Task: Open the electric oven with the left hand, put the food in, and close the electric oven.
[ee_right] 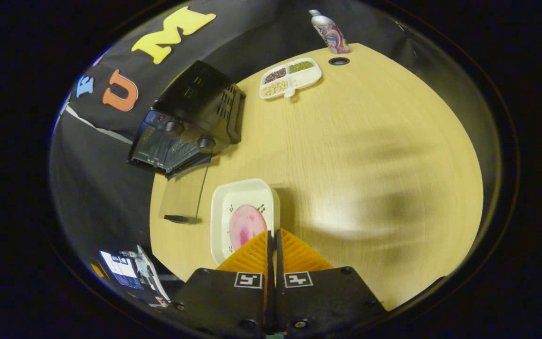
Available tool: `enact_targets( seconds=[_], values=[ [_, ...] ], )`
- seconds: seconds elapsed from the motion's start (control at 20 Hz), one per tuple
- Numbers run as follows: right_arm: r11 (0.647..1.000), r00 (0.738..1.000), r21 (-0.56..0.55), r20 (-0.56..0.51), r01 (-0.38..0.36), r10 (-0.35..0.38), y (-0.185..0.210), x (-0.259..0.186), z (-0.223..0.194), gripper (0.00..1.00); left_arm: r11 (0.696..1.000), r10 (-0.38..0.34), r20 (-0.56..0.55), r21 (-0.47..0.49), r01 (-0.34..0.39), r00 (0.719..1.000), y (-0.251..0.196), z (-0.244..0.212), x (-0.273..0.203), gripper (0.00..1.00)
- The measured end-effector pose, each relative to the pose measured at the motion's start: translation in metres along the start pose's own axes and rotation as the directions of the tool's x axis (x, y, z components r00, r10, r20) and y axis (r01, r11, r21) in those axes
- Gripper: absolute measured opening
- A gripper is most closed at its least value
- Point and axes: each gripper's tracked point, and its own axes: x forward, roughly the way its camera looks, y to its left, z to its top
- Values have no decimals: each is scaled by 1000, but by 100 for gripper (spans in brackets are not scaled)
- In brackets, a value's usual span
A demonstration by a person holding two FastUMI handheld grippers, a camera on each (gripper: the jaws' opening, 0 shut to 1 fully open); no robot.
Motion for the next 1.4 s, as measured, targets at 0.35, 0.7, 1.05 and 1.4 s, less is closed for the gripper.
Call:
enact_targets(
  seconds=[0.35,0.7,1.05,1.4],
  values=[
    [997,995,13,62,-79,78,30,-37,12,1,1000,18,-3,21,-18,1000,15,-6,-5,96],
    [988,987,-34,59,-148,150,94,-36,5,1,999,33,4,30,-33,999,33,-15,-6,96],
    [985,985,-40,36,-166,167,165,7,5,1,997,58,19,43,-59,998,63,-17,6,96],
    [986,983,27,92,-164,161,240,77,8,4,997,76,19,19,-76,997,90,-26,17,96]
  ],
)
